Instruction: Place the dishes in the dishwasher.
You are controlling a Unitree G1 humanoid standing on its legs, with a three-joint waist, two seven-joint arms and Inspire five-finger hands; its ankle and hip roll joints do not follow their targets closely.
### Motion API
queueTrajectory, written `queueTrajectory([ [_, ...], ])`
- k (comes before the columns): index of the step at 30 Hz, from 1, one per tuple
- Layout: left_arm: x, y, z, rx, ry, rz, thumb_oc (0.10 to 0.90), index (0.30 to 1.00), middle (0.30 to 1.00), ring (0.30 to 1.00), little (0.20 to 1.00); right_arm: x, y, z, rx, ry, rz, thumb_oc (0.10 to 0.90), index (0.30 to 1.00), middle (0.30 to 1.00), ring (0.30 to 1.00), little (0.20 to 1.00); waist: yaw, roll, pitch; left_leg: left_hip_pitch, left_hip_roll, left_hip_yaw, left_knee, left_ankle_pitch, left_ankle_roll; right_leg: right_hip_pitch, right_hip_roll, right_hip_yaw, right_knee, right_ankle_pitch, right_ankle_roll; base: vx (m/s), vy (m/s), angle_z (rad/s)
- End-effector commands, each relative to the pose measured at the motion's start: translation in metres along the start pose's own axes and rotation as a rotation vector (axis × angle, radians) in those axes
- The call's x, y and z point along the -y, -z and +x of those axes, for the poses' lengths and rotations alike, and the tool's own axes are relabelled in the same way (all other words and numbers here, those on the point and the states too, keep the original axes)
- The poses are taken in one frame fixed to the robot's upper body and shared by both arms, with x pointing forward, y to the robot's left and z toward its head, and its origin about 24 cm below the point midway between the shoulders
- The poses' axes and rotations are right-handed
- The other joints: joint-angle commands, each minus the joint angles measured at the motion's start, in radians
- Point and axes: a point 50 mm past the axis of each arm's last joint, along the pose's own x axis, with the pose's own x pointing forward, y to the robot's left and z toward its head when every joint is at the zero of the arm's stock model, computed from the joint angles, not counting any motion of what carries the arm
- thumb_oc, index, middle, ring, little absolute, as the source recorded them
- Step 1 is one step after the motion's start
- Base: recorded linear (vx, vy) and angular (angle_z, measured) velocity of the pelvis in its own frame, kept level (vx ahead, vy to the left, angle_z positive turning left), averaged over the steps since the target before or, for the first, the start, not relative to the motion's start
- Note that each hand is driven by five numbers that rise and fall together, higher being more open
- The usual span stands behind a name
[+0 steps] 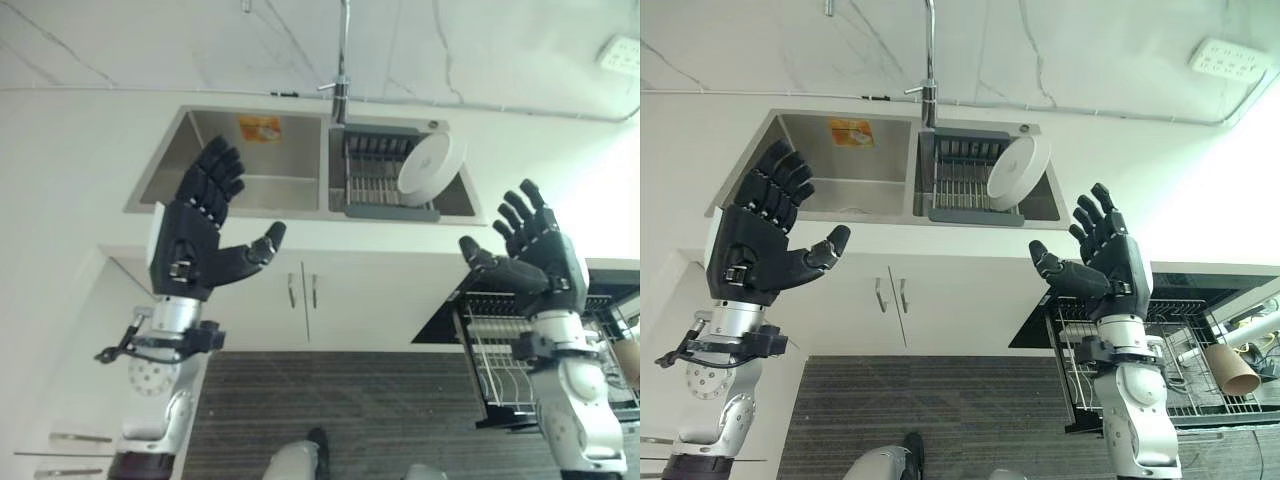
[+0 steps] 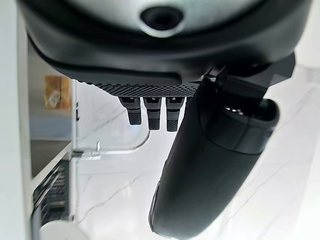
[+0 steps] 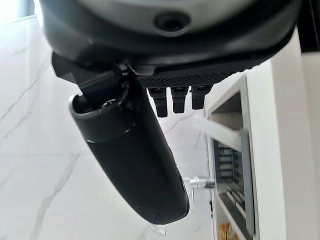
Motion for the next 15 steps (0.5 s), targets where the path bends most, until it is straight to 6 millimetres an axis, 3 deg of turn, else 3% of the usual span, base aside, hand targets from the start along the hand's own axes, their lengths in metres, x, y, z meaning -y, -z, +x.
queueTrajectory([
  [1,0.016,-0.046,0.016,0.265,0.117,0.073,0.8,0.9,0.9,0.9,0.9,0.003,-0.046,0.015,0.277,-0.006,-0.017,0.8,0.9,0.9,0.9,0.9,-0.034,0.022,-0.046,0.017,0.015,-0.156,-0.023,-0.002,-0.094,0.103,0.118,-0.114,-0.296,0.098,-0.052,0.24,-0.106,-0.09],
  [3,0.015,-0.045,0.018,0.26,0.11,0.063,0.8,0.9,0.9,0.9,0.9,0.005,-0.046,0.016,0.279,-0.001,-0.017,0.8,0.9,0.9,0.9,0.9,-0.049,0.017,-0.035,0.031,0.013,-0.163,-0.023,-0.011,-0.1,0.095,0.119,-0.105,-0.375,0.106,-0.053,0.19,-0.144,0.01],
  [5,0.014,-0.045,0.02,0.261,0.108,0.044,0.8,0.9,0.9,0.9,0.9,0.007,-0.046,0.016,0.284,0.007,-0.032,0.8,0.9,0.9,0.9,0.9,-0.074,-0.003,-0.019,0.051,-0.007,-0.17,-0.023,-0.032,-0.102,0.012,0.103,-0.049,-0.375,0.077,-0.048,0.18,-0.207,0.07],
  [7,0.017,-0.044,0.022,0.257,0.105,0.034,0.8,0.9,0.9,0.9,0.9,0.005,-0.041,0.017,0.255,0.005,-0.003,0.8,0.9,0.9,0.9,0.9,-0.105,-0.021,-0.012,0.083,-0.026,-0.178,-0.023,-0.069,-0.098,-0.084,0.08,0.012,-0.375,0.153,-0.024,0.26,-0.266,0.26],
  [11,0.02,-0.042,0.02,0.246,0.101,0.012,0.8,0.9,0.9,0.9,0.9,0.01,-0.044,0.018,0.274,0.038,0.074,0.8,0.9,0.9,0.9,0.9,-0.099,-0.025,-0.033,0.092,-0.018,-0.175,-0.023,-0.075,-0.1,-0.056,0.093,0.009,-0.375,0.081,-0.023,0.15,-0.236,0.57],
  [15,0.023,-0.041,0.021,0.243,0.095,-0.008,0.8,0.9,0.9,0.9,0.9,0.004,-0.054,0.025,0.339,0.059,0.097,0.8,0.9,0.9,0.9,0.9,-0.089,-0.022,-0.064,0.109,0.0,-0.152,-0.023,-0.089,-0.105,-0.033,0.096,-0.013,-0.375,0.052,-0.035,0.13,-0.169,0.12],
])
